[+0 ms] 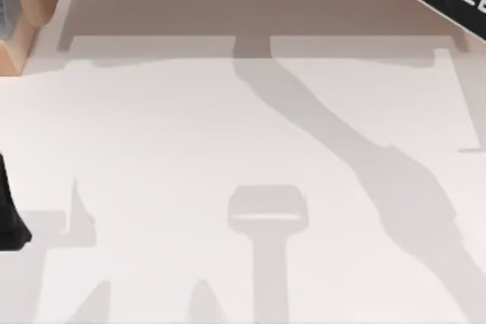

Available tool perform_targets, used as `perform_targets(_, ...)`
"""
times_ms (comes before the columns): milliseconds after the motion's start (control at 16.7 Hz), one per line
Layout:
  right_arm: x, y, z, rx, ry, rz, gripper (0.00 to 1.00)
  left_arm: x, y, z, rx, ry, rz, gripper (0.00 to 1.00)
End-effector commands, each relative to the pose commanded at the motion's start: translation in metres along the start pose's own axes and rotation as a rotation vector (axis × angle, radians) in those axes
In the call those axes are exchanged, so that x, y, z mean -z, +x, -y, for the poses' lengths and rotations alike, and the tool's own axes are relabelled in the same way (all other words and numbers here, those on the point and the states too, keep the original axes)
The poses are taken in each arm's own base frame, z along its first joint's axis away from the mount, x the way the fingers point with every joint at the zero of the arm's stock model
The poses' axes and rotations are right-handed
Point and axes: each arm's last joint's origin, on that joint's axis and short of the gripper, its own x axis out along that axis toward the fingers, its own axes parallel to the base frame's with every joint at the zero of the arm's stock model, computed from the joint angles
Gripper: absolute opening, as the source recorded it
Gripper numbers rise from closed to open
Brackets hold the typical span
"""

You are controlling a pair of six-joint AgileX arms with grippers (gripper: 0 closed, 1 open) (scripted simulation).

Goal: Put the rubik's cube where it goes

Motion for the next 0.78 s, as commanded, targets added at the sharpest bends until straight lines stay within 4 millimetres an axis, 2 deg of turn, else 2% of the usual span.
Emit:
perform_targets(360, -0.02, 0.019, 0.001, 0.0, 0.002, 0.002, 1.0, 0.0, 0.0, 0.0, 0.0, 0.0, 0.0, 1.0)
perform_targets(780, 0.004, 0.054, -0.001, 0.0, 0.002, 0.004, 1.0, 0.0, 0.0, 0.0, 0.0, 0.0, 0.0, 1.0)
